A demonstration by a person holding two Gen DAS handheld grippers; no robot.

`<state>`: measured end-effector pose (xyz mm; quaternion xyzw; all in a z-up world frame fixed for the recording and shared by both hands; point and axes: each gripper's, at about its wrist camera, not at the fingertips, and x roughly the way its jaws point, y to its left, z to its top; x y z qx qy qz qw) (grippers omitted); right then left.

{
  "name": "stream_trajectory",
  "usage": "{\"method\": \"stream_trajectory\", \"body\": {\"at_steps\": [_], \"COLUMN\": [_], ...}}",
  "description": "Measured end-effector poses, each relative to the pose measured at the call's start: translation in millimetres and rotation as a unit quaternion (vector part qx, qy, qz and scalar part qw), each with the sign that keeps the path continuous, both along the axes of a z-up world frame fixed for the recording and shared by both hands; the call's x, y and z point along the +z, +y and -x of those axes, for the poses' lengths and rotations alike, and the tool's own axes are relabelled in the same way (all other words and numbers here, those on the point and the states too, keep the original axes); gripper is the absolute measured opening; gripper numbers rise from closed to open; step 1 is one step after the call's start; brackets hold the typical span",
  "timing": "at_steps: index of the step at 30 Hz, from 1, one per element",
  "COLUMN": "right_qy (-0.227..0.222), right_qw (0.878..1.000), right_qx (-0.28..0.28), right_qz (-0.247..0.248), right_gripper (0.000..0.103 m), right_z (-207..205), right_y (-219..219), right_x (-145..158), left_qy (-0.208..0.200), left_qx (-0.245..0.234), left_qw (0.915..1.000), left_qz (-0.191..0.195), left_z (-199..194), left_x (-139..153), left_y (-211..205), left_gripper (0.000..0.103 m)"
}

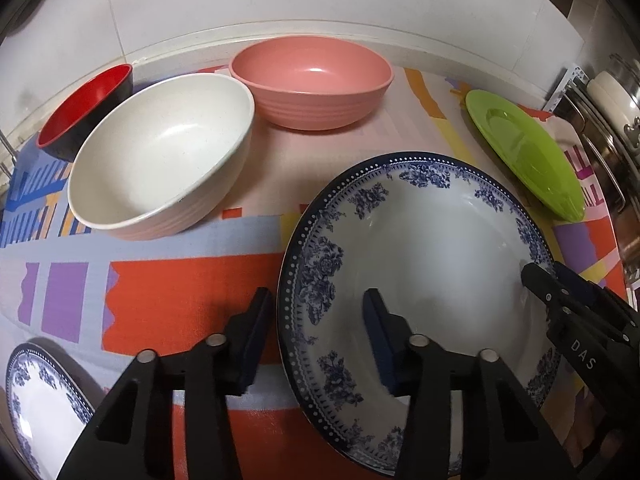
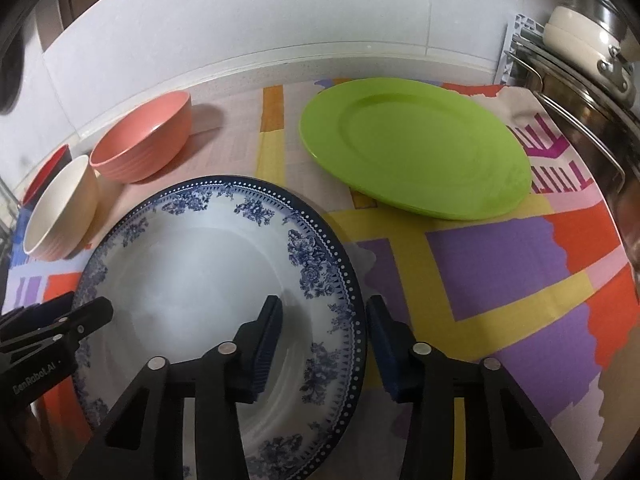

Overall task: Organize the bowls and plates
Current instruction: 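Grip the second blue-and-white plate's rim with both grippers and lift it, then carry the held plate over the first plate and lower it on top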

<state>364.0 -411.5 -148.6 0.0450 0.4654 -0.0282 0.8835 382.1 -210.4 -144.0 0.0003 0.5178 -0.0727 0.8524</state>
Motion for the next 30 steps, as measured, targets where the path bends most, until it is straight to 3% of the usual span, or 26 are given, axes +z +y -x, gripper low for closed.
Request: {"method": "stream_trajectory", "body": {"at_steps": [6,17,30], "right_qy": [0.003,0.007,-0.002], "right_qw": [1.0,1.0,0.999], "right_qx": [0.003,0.017,0.034], "right_qz": [0.009,0.022,0.021], "right_gripper": [0.039,0.038,0.038], "right_z": [-1.0,7.8,33.8], "right_y": [-0.1,6.6,25.9], "right_x": [0.4,4.9,20.9], "left_qy": [-0.002,-0.016,-0.049], "left_qx": [-0.001,0.0,0.013], "left_qw": [1.0,0.9998,0.9985], "left_qz": [-0.005,-0.015,-0.021], "left_z": [1.0,10.3,47.9], "left_x": [1.2,7.1,29.4], "left_y": [0.7,4.9,30.4], "left_gripper": [0.035,0.035,0.035]}}
